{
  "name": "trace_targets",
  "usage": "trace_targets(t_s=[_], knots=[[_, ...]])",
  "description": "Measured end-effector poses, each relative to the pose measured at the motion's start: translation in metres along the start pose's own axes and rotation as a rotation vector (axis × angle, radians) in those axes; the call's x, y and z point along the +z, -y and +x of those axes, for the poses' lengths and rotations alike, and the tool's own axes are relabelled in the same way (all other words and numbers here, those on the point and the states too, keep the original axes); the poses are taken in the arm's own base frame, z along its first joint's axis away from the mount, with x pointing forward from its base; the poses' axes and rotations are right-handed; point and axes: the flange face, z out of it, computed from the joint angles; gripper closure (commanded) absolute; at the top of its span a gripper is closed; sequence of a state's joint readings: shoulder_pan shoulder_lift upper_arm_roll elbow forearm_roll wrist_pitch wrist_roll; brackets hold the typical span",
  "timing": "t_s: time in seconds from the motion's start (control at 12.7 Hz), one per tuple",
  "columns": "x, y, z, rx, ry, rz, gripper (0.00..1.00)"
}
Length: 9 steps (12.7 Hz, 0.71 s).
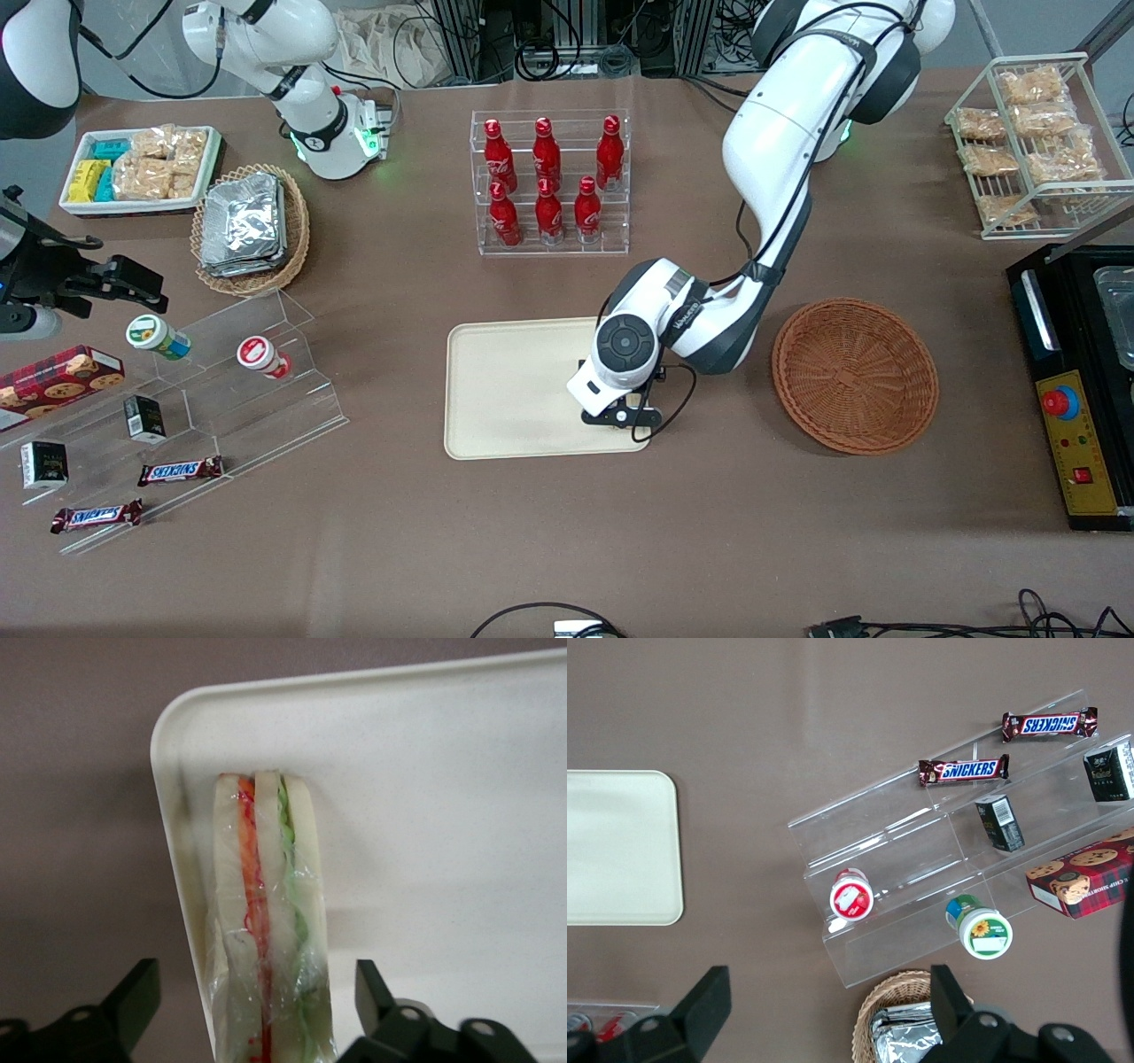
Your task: Place sandwich from basket to tray
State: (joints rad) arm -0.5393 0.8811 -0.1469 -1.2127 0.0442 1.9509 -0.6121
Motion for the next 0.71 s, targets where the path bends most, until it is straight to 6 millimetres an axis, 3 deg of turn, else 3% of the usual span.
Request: trace_targets(t_s=[0.16, 0.24, 0.39, 0.71], knots=[[-0.023, 0.003, 0.004, -0.007, -0.026, -0.012, 0.00], [-0.043, 0.007, 0.004, -0.014, -0.032, -0.012, 0.00], [-0.100, 0.028, 0.000, -0.040, -0.030, 0.002, 0.00], [-0.237, 0.112, -0.029, -0.130, -0.005, 0.034, 0.00]])
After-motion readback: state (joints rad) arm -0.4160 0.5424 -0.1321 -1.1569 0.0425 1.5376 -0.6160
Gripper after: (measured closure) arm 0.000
